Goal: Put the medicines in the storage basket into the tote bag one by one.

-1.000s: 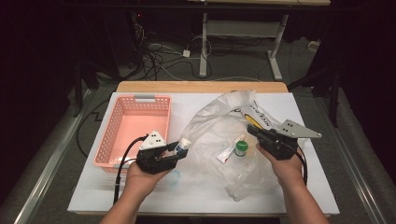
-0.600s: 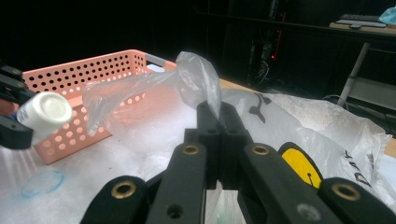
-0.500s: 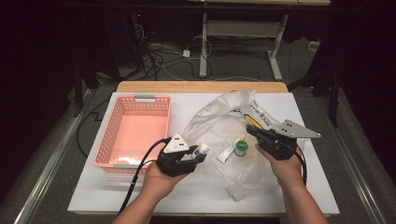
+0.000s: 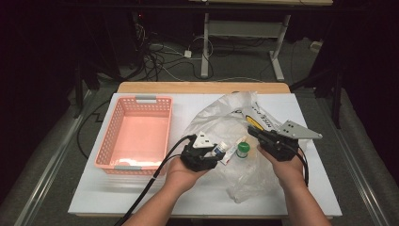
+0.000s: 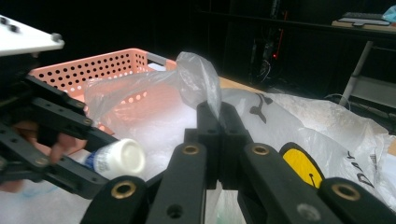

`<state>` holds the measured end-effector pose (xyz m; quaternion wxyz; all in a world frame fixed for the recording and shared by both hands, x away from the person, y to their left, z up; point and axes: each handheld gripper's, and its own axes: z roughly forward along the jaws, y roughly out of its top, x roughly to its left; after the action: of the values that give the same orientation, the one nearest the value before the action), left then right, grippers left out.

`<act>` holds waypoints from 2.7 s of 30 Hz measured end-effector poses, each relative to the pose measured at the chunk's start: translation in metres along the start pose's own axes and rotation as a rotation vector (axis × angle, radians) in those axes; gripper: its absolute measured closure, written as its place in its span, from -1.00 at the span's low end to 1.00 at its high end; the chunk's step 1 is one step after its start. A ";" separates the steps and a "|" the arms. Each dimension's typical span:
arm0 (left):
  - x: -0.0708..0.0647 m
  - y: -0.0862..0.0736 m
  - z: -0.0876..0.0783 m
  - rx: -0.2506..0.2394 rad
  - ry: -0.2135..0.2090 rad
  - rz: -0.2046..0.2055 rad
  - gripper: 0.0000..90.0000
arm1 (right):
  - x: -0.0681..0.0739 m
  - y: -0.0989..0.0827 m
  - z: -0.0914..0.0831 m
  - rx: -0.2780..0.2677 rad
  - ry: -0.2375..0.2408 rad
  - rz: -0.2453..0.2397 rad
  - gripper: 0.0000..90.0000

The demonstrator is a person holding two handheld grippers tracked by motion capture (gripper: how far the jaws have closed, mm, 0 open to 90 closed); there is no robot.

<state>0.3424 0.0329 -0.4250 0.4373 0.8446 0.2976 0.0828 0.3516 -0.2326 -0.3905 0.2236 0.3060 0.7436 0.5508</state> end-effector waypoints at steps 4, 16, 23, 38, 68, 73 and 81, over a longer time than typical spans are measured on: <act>0.000 0.010 0.011 0.005 0.006 0.016 0.28 | 0.000 0.000 0.000 -0.001 -0.002 0.000 1.00; 0.014 0.021 0.057 0.056 0.046 0.024 0.28 | -0.004 -0.001 0.000 -0.006 -0.004 0.013 1.00; 0.026 0.016 0.079 0.087 0.108 0.003 0.28 | -0.006 -0.002 0.001 -0.002 -0.001 0.025 1.00; 0.031 0.036 0.079 0.083 0.115 -0.051 -0.20 | -0.007 -0.004 0.001 0.001 0.000 0.031 1.00; 0.025 -0.051 0.043 0.209 0.133 -0.140 -0.98 | -0.004 -0.007 0.003 0.030 -0.005 0.016 1.00; 0.019 -0.050 0.045 0.211 0.162 -0.099 -0.73 | -0.003 -0.008 0.004 0.036 -0.007 0.014 1.00; 0.007 -0.056 0.038 0.154 0.056 -0.011 0.53 | -0.003 -0.008 0.000 0.031 -0.012 0.016 1.00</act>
<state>0.3392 0.0353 -0.4930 0.3628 0.8715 0.3199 0.0809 0.3518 -0.2361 -0.3978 0.2188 0.3188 0.7482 0.5391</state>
